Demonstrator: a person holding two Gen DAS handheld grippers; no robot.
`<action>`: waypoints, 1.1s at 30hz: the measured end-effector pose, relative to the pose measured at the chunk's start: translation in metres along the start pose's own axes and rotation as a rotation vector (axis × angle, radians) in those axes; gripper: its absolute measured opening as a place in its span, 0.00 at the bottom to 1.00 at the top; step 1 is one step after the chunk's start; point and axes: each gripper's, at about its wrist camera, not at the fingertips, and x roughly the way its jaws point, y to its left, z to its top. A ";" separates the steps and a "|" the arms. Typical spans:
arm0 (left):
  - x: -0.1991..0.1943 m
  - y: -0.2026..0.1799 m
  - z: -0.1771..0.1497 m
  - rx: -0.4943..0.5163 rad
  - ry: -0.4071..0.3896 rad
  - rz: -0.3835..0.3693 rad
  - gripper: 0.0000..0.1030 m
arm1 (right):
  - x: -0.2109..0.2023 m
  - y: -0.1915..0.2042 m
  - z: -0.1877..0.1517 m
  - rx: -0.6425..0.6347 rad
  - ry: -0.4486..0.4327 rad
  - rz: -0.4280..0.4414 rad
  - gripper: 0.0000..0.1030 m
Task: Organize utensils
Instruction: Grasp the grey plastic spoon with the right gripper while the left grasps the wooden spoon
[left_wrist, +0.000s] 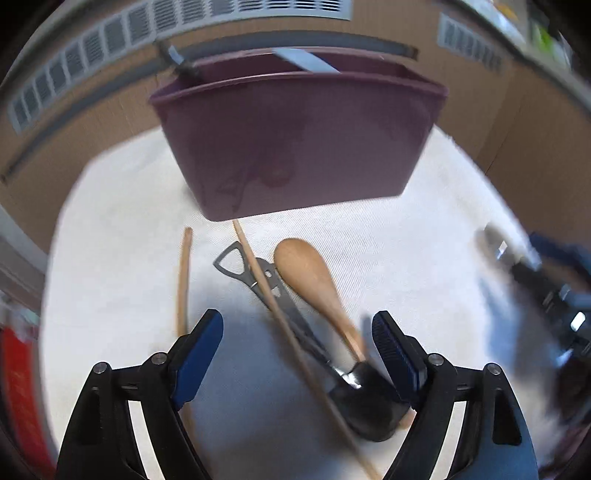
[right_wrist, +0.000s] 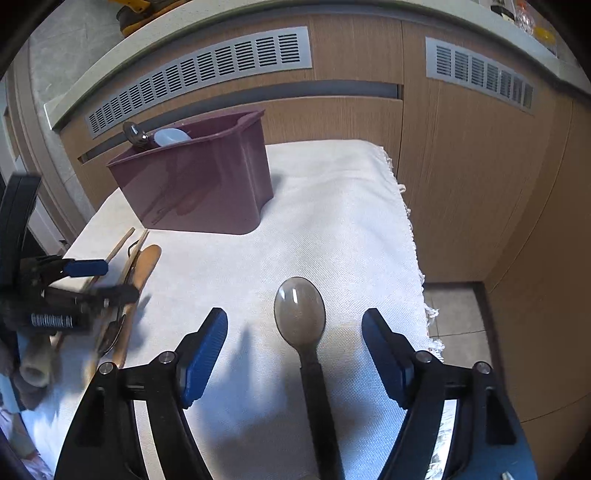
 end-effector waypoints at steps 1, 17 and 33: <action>0.001 0.004 0.005 -0.020 0.006 -0.015 0.78 | -0.003 0.002 0.000 -0.004 -0.006 -0.001 0.75; 0.014 -0.017 0.034 0.064 0.077 -0.133 0.62 | -0.022 -0.001 0.001 -0.058 -0.056 -0.081 1.00; -0.030 0.026 -0.007 0.013 0.039 -0.064 0.71 | 0.034 0.001 0.011 -0.093 0.128 -0.069 0.30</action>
